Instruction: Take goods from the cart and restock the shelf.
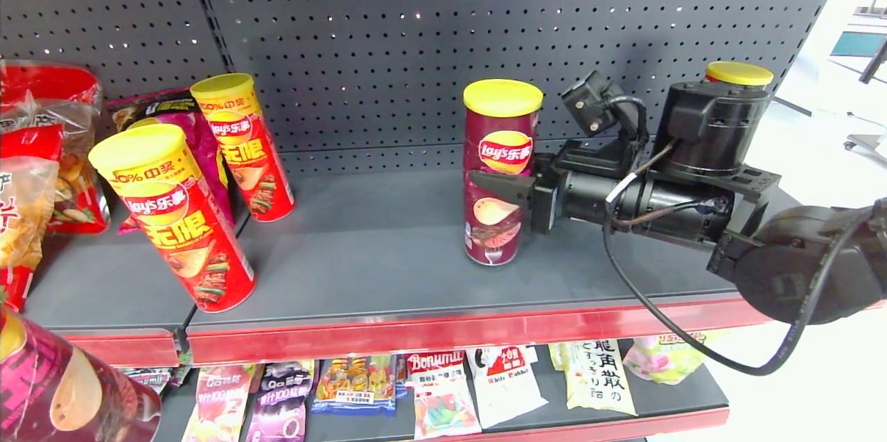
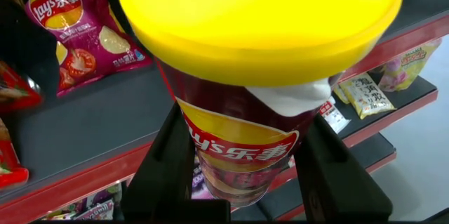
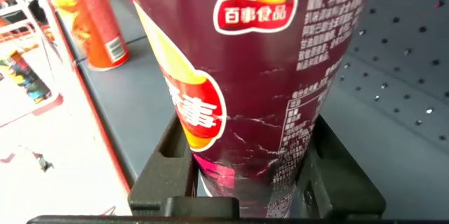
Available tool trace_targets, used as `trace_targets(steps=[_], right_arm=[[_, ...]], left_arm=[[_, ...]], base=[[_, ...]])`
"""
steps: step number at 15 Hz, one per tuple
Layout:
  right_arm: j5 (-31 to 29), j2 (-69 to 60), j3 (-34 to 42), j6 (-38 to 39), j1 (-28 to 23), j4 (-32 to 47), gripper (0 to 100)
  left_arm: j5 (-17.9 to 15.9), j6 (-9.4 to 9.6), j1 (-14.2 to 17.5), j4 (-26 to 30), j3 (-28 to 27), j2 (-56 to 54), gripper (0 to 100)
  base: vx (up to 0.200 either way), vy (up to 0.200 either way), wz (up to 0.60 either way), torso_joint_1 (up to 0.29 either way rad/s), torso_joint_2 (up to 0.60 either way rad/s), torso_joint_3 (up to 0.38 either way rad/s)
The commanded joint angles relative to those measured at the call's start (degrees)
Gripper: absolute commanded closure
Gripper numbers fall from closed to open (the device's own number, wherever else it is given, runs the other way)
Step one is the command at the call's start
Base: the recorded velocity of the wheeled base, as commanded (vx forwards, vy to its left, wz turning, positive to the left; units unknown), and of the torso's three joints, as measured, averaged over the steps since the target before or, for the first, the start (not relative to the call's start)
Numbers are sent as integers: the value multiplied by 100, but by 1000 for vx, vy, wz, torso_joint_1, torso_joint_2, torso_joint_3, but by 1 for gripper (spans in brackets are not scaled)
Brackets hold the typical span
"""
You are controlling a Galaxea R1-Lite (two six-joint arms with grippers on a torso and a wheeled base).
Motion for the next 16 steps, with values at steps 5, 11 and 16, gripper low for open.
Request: trace_targets(steps=[5, 11, 16], right_arm=[[1, -64, 235, -162, 67, 4, 100], [10, -169, 525, -171, 138, 4, 100], [1, -249, 639, -153, 252, 4, 100]], left_arm=[[-2, -1, -1, 2, -2, -1, 100], [-11, -1, -1, 2, -2, -1, 100], [-11, -1, -1, 2, -2, -9, 100]], base=[[0, 0, 0, 0, 0, 0], [0, 0, 0, 0, 0, 0], [0, 0, 0, 0, 0, 0]])
